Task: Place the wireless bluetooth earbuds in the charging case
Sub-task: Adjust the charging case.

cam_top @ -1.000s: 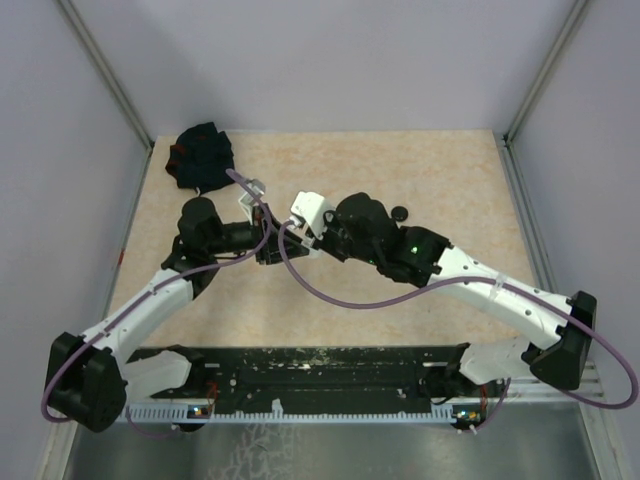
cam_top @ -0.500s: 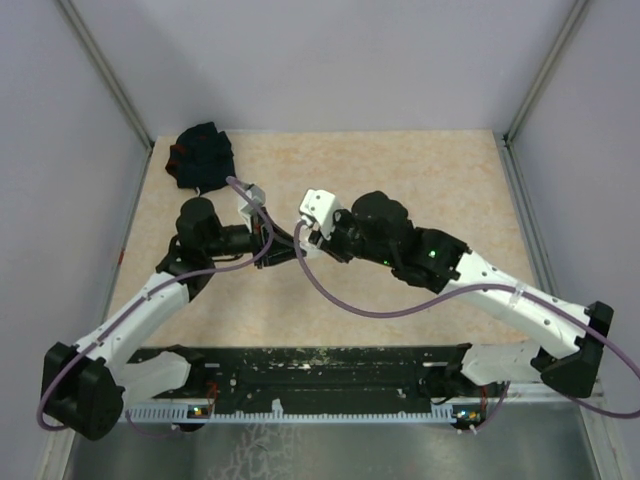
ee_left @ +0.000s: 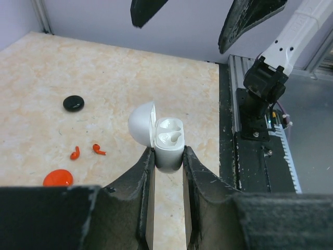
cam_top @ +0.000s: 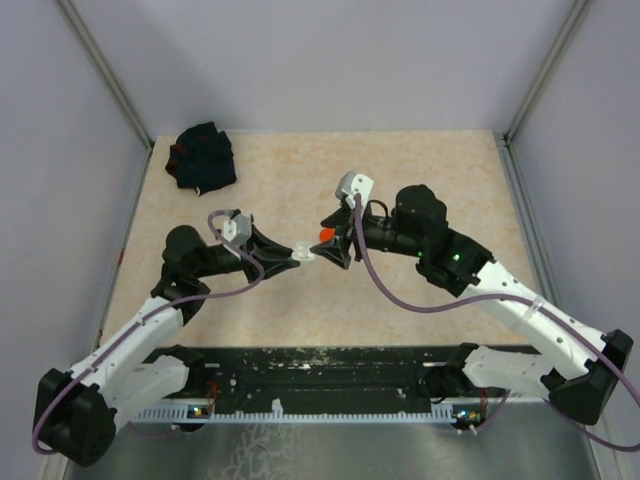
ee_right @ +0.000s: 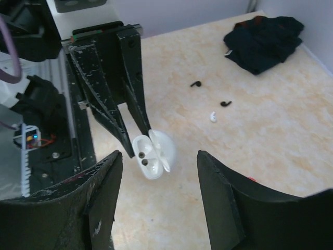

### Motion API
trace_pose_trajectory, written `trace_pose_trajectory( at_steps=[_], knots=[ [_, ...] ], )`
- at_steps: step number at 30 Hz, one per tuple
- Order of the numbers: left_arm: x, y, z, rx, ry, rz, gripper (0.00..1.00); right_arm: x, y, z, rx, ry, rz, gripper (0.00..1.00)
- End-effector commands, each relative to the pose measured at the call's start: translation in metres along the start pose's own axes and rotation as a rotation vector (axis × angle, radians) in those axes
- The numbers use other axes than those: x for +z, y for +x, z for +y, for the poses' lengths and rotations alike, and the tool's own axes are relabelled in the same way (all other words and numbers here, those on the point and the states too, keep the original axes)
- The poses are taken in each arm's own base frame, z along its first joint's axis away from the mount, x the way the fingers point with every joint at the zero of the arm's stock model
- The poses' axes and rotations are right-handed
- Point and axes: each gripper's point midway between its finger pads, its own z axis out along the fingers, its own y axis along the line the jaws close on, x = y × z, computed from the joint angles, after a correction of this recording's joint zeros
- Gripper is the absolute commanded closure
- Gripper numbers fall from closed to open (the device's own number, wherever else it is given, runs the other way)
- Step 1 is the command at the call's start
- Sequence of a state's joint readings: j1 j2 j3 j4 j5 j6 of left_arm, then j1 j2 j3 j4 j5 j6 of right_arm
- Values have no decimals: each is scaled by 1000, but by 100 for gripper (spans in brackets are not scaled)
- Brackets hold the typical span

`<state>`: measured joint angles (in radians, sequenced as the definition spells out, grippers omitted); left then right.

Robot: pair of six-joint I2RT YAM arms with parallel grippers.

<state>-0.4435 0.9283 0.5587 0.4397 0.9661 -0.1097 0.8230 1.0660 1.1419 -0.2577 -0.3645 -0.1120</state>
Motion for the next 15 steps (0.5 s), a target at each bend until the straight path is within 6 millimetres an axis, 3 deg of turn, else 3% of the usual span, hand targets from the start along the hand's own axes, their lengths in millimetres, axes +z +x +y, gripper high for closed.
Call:
trace_pose_trajectory(
  at_steps=[1,15],
  knots=[
    [-2,-19,-16,124,58,-114,100,-2,-25,27,65,-169,-151,41],
    [-5,-42,-33,123,115,-204,100,6,-23,25,160,-262,-277,41]
  ],
)
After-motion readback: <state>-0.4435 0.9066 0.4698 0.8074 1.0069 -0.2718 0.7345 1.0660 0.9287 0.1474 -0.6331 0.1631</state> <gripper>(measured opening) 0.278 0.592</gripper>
